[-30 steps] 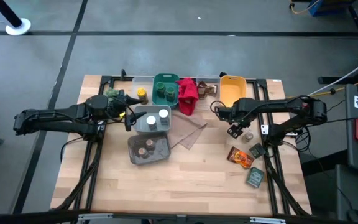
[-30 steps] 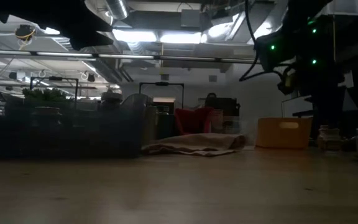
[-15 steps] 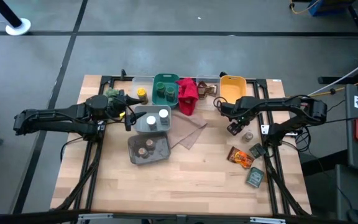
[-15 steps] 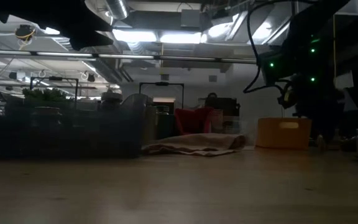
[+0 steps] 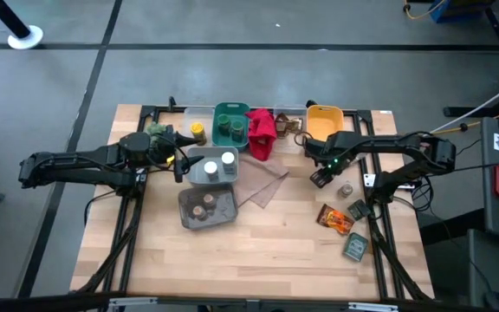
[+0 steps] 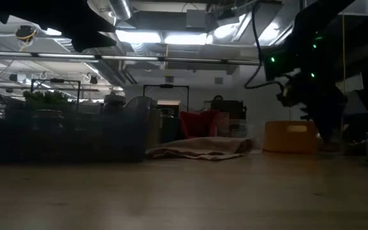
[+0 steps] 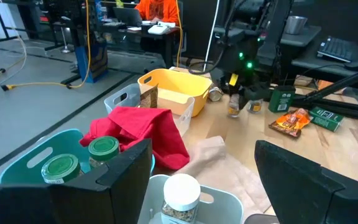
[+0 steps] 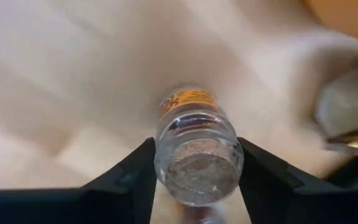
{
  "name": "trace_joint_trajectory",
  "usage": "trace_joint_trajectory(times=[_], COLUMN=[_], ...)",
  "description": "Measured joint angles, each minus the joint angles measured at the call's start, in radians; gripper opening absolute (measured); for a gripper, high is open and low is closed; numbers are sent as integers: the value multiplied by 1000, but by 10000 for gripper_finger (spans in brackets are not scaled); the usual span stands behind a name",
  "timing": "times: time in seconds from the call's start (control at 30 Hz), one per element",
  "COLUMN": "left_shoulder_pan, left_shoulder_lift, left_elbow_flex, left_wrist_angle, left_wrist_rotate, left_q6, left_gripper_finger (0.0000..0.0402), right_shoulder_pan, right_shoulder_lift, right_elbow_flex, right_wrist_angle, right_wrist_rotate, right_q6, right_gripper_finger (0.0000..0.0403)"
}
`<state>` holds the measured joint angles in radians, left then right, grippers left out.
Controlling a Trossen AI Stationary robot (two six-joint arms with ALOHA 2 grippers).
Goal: Sort spices by type
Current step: Put the brown seasoning bottle into the black bin
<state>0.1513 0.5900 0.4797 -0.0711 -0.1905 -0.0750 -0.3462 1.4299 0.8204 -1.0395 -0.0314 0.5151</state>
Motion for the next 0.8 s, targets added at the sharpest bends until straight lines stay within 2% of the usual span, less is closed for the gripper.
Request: trace_joint_trajectory(times=[0.13, 0.3, 0.6, 0.8], left_shoulder_pan=[0, 0, 0, 0], left_shoulder_lift=[0, 0, 0, 0], left_elbow_flex=[0, 0, 0, 0], left_wrist_angle=[0, 0, 0, 1], left_wrist_rotate=[0, 0, 0, 0], left_q6=[0, 0, 3, 3], left_gripper_finger=[269, 269, 269, 269], right_shoulder_pan=[0, 15, 162, 267], right_shoulder_lift=[0, 0, 0, 32], right_elbow_flex=[71, 167, 323, 386], right_wrist_angle=[15, 90, 349, 594], right_wrist_rotate=[-106, -189, -197, -138], right_q6=[2, 37, 68, 54], right_gripper_finger=[196, 183, 189, 185])
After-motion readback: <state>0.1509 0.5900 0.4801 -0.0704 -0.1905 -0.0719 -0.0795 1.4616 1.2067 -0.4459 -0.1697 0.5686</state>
